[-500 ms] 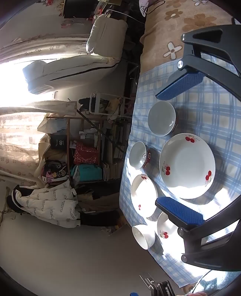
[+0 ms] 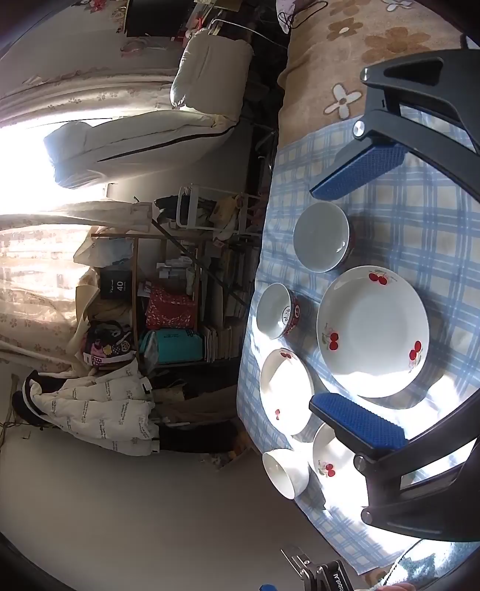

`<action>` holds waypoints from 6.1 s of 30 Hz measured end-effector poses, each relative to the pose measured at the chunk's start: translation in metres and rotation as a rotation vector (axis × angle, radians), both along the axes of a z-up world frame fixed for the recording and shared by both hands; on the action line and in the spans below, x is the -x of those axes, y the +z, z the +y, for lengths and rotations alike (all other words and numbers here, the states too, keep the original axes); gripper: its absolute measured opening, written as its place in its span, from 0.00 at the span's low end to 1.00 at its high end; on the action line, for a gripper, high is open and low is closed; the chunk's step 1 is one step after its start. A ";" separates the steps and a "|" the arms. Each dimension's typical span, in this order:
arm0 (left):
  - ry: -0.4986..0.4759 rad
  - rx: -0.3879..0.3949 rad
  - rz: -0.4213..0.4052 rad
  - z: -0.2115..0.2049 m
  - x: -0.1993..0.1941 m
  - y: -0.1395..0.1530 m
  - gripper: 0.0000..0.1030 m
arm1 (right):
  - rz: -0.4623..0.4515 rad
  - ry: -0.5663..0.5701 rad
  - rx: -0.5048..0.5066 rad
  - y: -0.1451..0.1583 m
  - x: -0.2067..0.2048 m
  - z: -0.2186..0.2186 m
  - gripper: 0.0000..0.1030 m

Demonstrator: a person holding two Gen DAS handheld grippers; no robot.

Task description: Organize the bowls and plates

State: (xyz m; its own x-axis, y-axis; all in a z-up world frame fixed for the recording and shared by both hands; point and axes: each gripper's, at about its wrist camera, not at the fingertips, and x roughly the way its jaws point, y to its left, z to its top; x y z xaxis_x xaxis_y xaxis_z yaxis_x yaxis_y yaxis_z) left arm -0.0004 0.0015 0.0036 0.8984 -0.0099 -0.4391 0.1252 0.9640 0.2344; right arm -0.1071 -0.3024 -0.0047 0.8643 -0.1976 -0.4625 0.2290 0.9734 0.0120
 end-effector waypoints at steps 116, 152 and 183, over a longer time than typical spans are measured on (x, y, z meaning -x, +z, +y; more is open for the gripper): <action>-0.260 -0.048 0.255 -0.110 -0.104 -0.004 0.99 | 0.200 -0.097 -0.015 -0.034 -0.068 -0.035 1.00; -0.423 -0.117 0.610 -0.184 -0.168 -0.140 0.99 | 0.504 -0.105 -0.204 -0.141 -0.125 -0.075 1.00; -0.453 -0.120 0.689 -0.190 -0.161 -0.162 0.18 | 0.589 0.005 -0.348 -0.159 -0.127 -0.074 0.12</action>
State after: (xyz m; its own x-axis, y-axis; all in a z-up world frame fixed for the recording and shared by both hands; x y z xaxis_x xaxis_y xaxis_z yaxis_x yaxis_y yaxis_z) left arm 0.1610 -0.1883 -0.1582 0.3486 -0.2237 -0.9102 0.6476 0.7595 0.0614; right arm 0.0199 -0.3766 -0.1637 0.4491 0.0512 -0.8920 0.2888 0.9365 0.1991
